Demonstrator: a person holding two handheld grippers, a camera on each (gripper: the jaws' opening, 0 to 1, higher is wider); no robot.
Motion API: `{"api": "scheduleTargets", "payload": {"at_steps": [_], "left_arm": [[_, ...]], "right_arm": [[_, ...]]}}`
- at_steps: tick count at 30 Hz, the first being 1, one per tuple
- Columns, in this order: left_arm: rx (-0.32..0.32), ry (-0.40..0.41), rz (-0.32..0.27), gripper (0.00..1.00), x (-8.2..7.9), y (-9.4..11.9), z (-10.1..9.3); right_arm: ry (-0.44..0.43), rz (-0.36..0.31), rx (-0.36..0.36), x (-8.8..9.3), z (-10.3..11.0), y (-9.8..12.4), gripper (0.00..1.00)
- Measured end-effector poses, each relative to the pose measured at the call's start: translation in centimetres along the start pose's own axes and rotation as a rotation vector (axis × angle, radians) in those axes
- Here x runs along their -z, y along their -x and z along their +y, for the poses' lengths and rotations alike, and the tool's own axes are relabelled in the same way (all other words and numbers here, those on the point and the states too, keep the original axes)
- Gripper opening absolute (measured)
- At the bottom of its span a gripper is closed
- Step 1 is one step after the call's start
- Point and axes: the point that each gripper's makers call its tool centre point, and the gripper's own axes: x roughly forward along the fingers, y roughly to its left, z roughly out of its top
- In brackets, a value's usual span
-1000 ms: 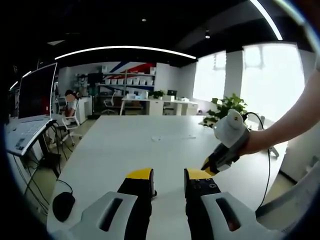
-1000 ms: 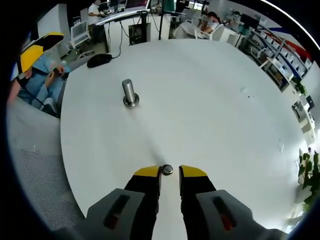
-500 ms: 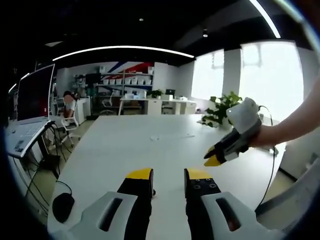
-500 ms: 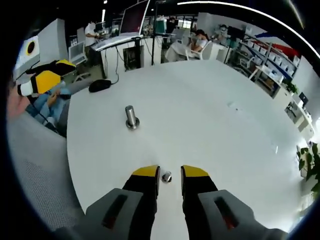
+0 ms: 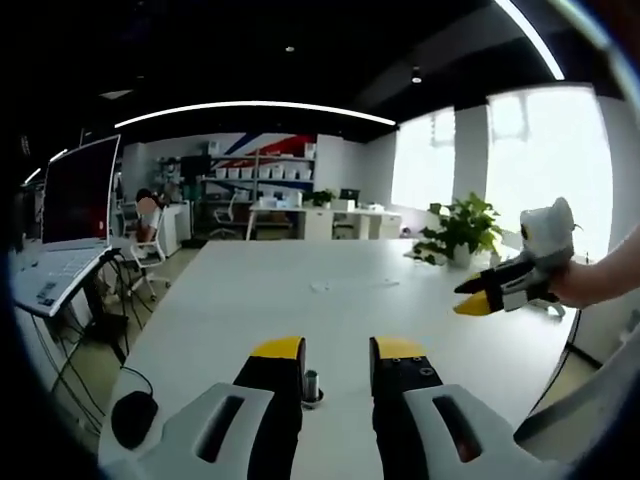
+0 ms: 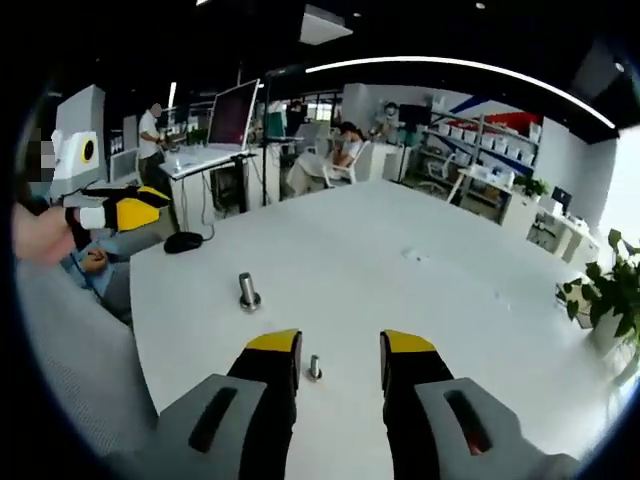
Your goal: Place the washer onto the threaded stud by aligning its center hole with the stud, sliding it down to the base, and recovering from edge contact or off-axis alignment until the washer reaches the visible bottom stop.
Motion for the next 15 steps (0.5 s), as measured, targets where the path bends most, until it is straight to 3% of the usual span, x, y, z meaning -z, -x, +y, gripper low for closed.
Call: {"api": "scheduleTargets", "payload": {"at_steps": [2,11,15], "left_arm": [[0.0,-0.009,-0.03,0.24,-0.6,0.2,0.0],[0.016,-0.05,-0.035,0.25,-0.6,0.0,-0.7],[0.039,-0.03,-0.051,0.25,-0.7,0.0,-1.1]], "right_arm": [[-0.024,-0.06,0.011,-0.6,0.1,1.0,0.39],[-0.146,-0.059,0.078,1.1,-0.2,4.1,0.4],[-0.106,-0.062,0.106,1.4,0.2,5.5,0.42]]}}
